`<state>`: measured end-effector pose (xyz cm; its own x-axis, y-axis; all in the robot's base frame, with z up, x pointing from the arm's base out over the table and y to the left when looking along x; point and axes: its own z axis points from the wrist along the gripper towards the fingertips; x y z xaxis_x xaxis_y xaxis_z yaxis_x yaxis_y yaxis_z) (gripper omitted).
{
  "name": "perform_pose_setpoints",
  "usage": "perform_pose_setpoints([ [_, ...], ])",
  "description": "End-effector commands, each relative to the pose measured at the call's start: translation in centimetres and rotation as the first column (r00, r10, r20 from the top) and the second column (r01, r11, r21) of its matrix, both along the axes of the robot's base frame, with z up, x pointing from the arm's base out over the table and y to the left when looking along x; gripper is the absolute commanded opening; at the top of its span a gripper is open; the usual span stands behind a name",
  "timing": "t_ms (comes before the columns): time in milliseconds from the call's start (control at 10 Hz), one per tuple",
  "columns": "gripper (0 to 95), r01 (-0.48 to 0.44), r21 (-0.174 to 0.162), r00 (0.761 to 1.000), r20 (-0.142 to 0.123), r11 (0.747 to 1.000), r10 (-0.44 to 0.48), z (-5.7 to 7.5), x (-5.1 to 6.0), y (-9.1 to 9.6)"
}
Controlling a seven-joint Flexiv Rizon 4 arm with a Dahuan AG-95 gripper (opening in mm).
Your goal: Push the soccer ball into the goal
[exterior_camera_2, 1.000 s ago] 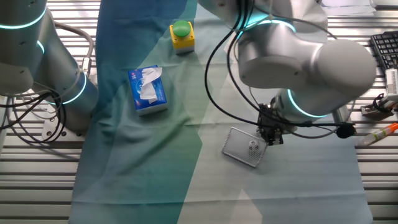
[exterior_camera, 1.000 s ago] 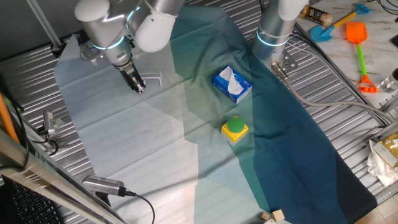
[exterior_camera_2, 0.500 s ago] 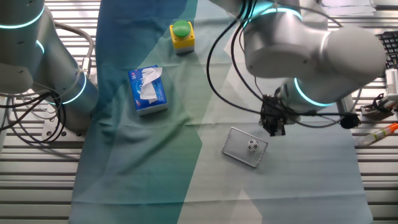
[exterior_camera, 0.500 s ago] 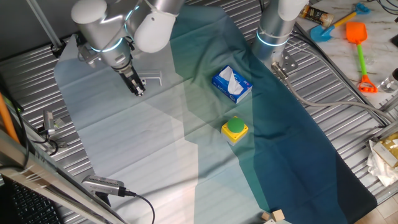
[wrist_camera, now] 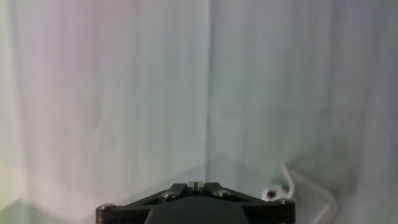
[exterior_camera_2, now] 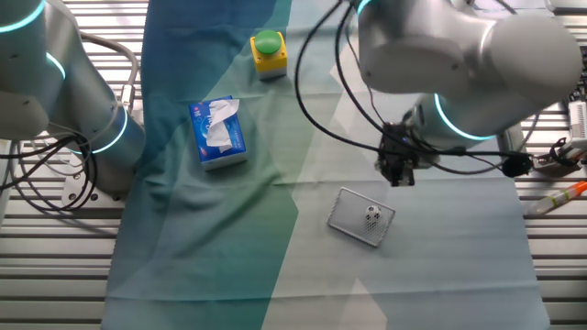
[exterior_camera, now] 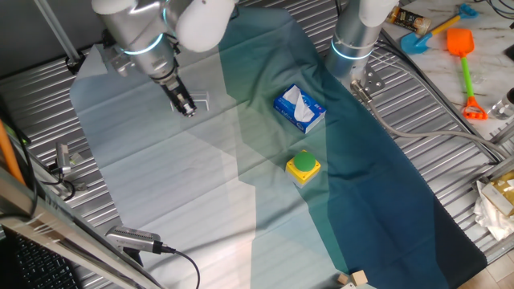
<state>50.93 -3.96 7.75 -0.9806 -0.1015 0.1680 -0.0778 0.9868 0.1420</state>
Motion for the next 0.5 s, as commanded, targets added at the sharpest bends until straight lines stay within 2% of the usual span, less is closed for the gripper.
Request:
perform_pose_setpoints([
  [100, 0.0, 0.005, -0.003, 1.000, 0.004, 1.000, -0.005, 1.4, -1.7, 0.5],
  [400, 0.0, 0.021, -0.021, 1.000, 0.005, 1.000, -0.021, 3.7, -3.1, 1.7],
  [500, 0.0, 0.028, -0.019, 1.000, 0.015, 0.999, -0.028, 4.2, -3.4, 2.0],
])
